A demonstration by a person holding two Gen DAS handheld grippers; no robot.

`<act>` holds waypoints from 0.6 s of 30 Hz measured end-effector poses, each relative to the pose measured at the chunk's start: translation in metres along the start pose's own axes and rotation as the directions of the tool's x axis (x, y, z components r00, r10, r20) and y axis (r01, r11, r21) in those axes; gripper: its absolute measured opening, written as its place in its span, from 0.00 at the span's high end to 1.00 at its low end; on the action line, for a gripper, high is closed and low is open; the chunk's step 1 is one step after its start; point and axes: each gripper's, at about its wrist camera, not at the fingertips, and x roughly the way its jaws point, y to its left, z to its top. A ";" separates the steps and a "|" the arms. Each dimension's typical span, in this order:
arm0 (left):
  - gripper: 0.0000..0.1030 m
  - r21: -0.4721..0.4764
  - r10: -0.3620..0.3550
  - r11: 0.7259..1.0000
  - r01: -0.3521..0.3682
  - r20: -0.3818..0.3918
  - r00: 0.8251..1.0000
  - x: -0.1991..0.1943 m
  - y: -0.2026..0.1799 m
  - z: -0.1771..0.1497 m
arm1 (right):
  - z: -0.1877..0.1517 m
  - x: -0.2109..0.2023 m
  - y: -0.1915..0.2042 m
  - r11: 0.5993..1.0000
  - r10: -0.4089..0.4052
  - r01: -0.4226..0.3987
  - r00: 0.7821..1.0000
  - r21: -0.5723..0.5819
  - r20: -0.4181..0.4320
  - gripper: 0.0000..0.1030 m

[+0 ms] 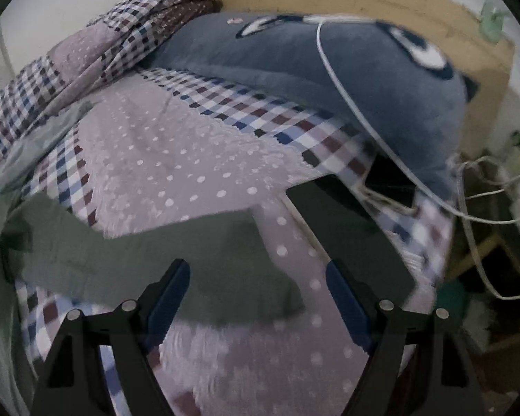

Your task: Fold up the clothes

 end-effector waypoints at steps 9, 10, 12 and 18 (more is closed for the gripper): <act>0.56 -0.020 0.100 0.994 -0.103 -0.123 0.987 0.057 0.005 0.020 | -0.008 0.000 -0.022 0.999 0.002 0.000 0.999 0.049 -0.033 0.29; 0.73 -0.031 0.097 0.994 -0.101 -0.120 0.988 0.056 0.008 0.021 | -0.008 -0.001 -0.024 0.999 0.000 0.002 0.999 0.051 -0.033 0.29; 0.95 -0.051 0.082 0.995 -0.088 -0.117 0.990 0.051 0.015 0.023 | -0.008 -0.002 -0.026 0.998 -0.001 0.003 0.999 0.055 -0.034 0.29; 0.96 -0.241 -0.155 0.958 0.155 0.018 0.988 -0.021 0.080 0.050 | -0.003 0.002 -0.017 0.999 0.025 -0.024 0.999 0.044 -0.036 0.29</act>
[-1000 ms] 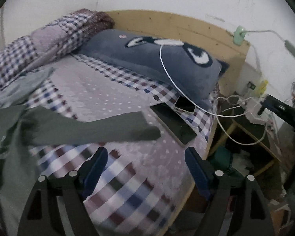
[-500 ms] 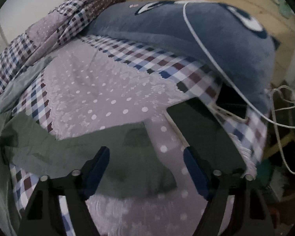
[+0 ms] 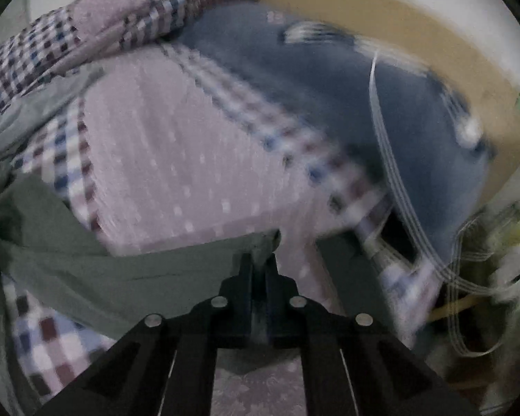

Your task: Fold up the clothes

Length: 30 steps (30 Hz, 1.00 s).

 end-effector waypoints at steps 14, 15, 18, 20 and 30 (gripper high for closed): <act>0.97 -0.154 -0.213 0.947 0.283 0.359 0.909 -0.270 0.129 0.144 | 0.026 0.130 0.159 0.889 0.411 -0.436 0.894 -0.138 -0.178 0.28; 0.97 -0.154 -0.213 0.946 0.286 0.372 0.904 -0.282 0.135 0.148 | 0.028 0.144 0.176 0.871 0.444 -0.472 0.875 -0.137 -0.192 0.28; 0.97 -0.160 -0.214 0.941 0.299 0.404 0.889 -0.309 0.152 0.157 | 0.031 0.188 0.230 0.828 0.502 -0.539 0.835 -0.156 -0.223 0.28; 0.97 -0.147 -0.205 0.945 0.291 0.426 0.881 -0.324 0.159 0.160 | 0.032 0.219 0.264 0.800 0.532 -0.579 0.806 -0.156 -0.260 0.28; 0.97 -0.210 -0.159 0.942 0.263 0.412 0.897 -0.334 0.200 0.166 | 0.020 0.328 0.389 0.729 0.603 -0.679 0.696 -0.085 -0.390 0.29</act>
